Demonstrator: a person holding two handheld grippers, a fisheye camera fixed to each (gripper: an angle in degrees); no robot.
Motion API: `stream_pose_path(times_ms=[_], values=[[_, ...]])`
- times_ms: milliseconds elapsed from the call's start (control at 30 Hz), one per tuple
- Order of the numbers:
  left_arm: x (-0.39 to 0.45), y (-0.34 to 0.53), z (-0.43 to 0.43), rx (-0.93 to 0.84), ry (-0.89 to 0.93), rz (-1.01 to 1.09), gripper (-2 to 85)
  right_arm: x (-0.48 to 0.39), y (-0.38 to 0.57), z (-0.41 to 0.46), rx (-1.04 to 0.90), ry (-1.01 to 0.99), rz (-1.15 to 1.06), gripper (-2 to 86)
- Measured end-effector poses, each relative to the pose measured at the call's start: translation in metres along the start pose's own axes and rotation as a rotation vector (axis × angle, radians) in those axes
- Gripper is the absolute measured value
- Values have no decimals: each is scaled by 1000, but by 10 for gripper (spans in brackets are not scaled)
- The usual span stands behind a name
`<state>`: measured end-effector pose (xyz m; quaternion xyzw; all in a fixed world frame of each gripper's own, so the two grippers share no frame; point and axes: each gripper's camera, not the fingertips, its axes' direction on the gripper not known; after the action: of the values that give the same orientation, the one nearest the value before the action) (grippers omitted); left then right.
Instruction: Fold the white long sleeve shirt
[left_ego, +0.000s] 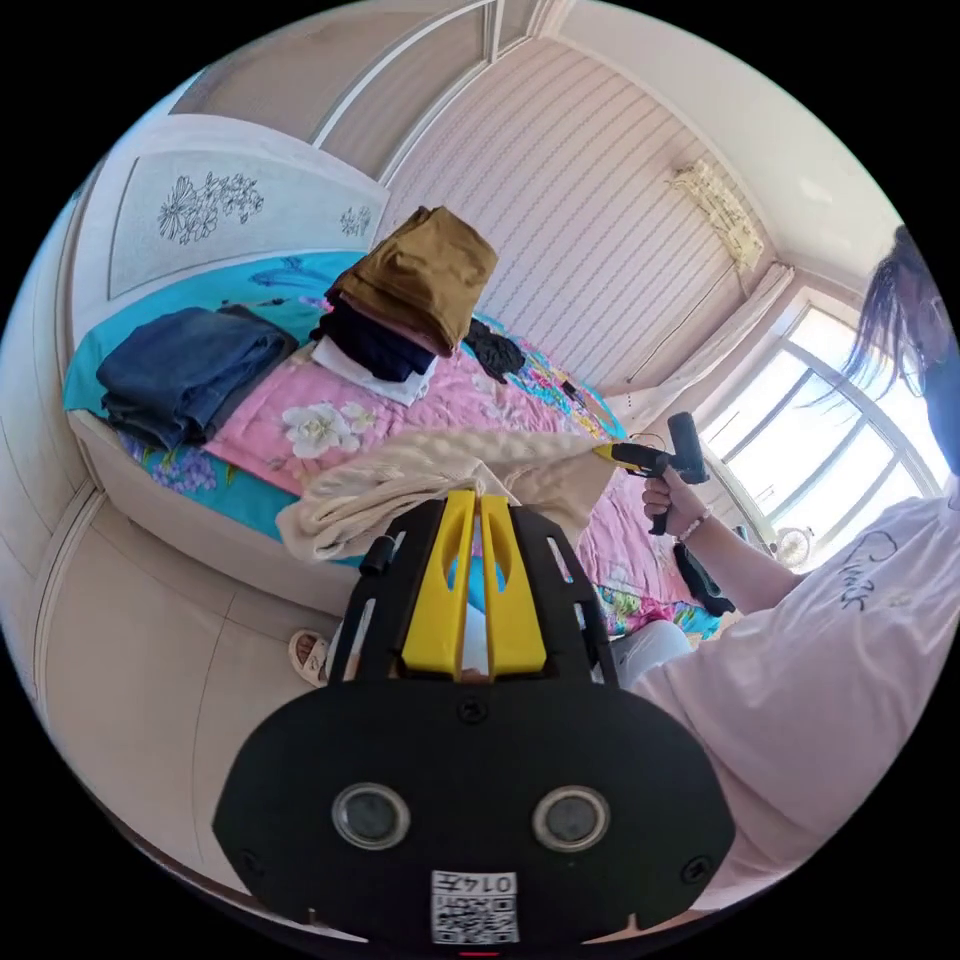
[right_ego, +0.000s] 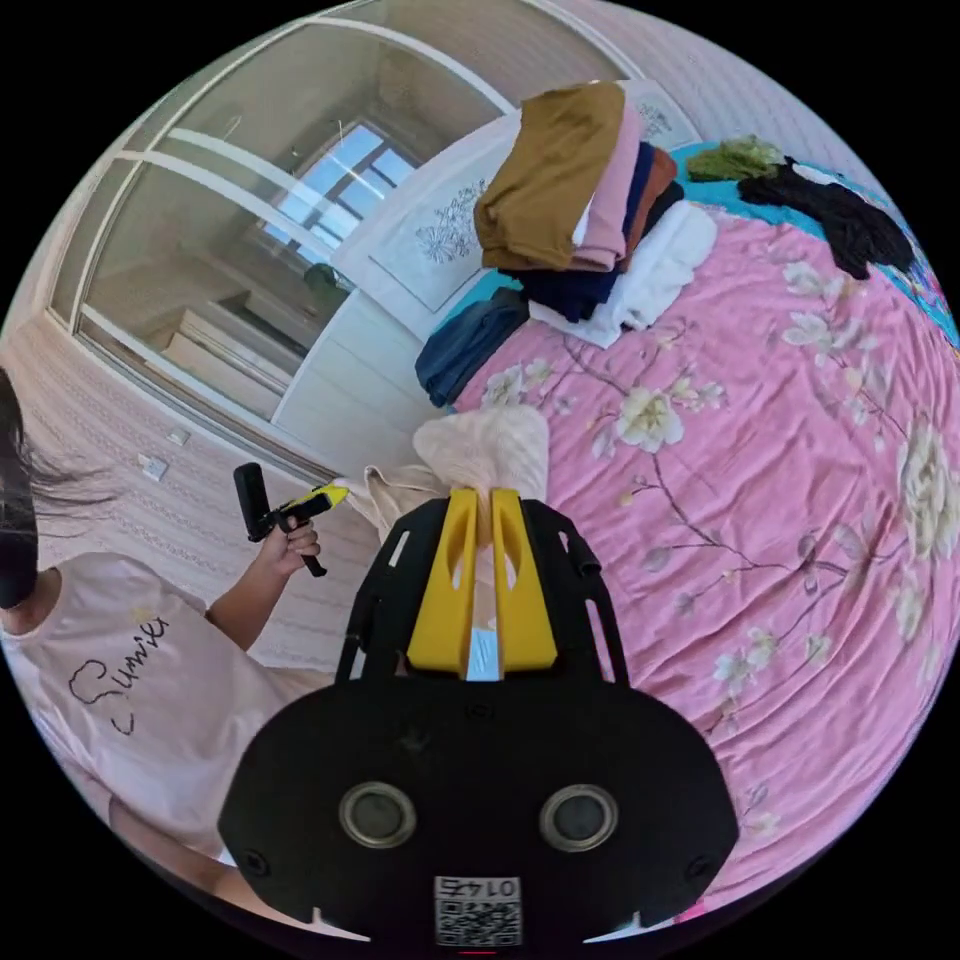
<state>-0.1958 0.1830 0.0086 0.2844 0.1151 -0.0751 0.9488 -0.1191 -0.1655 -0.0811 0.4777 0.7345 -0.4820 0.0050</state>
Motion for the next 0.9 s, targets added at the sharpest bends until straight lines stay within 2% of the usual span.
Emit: stream_pose_path(times_ms=[100, 267, 333, 467, 567, 633, 700, 800, 900], values=[[19, -24, -35, 155, 79, 83, -10, 10, 34, -84, 179, 39, 63, 12], [49, -33, -55, 249, 271, 181, -10, 6, 117, -177, 371, -6, 114, 10], [60, -38, -47, 243, 316, 209, -10, 3, 163, -208, 405, 32, 154, 10], [79, -60, 7, 106, 309, 205, -10, 22, 223, -226, 406, 77, 309, 10], [90, -96, 45, 115, 322, 196, -10, 41, 252, -229, 420, 63, 407, 9], [97, -142, 72, 127, 326, 172, -10, 57, 245, -243, 478, 28, 426, 9], [126, -234, 106, 133, 350, 202, -10, 69, 213, -264, 521, 7, 413, 8], [183, -338, 106, 190, 335, 308, -10, 49, 118, -331, 574, 84, 236, 8], [245, -440, 45, 433, 364, 300, -10, -14, 47, -432, 758, 171, 60, 8]])
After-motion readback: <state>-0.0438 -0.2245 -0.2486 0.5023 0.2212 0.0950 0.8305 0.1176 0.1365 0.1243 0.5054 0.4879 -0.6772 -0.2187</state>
